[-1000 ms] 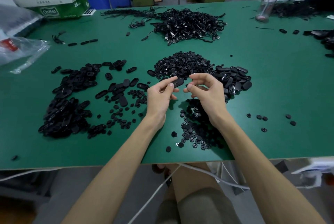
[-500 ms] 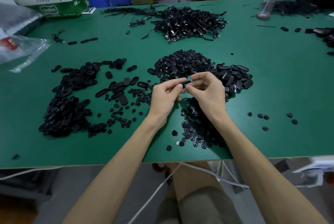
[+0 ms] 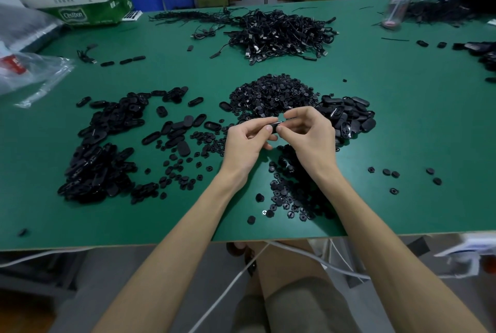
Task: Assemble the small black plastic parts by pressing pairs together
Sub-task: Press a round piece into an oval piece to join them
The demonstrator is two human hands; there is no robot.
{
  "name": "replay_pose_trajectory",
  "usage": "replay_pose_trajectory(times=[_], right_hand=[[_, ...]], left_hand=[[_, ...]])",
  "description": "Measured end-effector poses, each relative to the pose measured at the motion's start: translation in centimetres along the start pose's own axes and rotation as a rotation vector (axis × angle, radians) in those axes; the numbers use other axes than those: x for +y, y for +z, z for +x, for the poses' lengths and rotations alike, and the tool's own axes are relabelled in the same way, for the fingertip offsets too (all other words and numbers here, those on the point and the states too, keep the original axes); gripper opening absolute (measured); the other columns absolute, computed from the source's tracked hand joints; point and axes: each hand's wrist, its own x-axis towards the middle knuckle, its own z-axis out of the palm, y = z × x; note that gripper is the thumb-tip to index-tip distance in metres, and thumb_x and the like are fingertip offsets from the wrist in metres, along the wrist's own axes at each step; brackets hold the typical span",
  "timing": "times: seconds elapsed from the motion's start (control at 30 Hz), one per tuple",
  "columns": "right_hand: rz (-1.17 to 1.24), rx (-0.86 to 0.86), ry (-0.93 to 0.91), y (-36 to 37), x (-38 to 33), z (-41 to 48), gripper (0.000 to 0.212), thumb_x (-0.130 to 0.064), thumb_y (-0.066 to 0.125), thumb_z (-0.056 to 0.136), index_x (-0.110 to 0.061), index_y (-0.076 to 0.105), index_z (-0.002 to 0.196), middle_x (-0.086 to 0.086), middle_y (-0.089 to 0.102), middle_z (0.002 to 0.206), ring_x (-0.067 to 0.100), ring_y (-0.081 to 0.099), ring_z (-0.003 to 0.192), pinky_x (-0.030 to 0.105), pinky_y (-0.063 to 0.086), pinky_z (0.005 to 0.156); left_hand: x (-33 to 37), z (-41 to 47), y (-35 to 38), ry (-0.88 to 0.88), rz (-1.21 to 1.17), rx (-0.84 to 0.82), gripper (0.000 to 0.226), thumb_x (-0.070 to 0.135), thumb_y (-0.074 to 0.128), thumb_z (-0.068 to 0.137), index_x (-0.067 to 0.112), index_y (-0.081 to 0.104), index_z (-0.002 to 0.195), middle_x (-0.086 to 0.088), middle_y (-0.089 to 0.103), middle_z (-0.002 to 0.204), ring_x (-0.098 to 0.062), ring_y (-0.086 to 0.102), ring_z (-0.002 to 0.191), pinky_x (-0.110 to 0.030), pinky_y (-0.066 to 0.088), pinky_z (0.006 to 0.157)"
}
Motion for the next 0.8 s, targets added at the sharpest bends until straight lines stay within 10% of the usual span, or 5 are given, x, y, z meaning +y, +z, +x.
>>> replay_pose_trajectory(times=[0.8], right_hand=[[-0.202, -0.048, -0.151, 0.41, -0.13, -0.22, 0.02, 0.004, 0.069, 0.083, -0.013, 0.068, 0.095, -0.001, 0.069, 0.091, 0.003, 0.062, 0.082, 0.011, 0.045, 0.072]], left_hand=[[0.22, -0.24, 0.18, 0.019, 0.033, -0.016, 0.025, -0.004, 0.065, 0.093, 0.012, 0.078, 0.108, 0.0, 0.079, 0.089, -0.01, 0.073, 0.076, -0.024, 0.059, 0.075]])
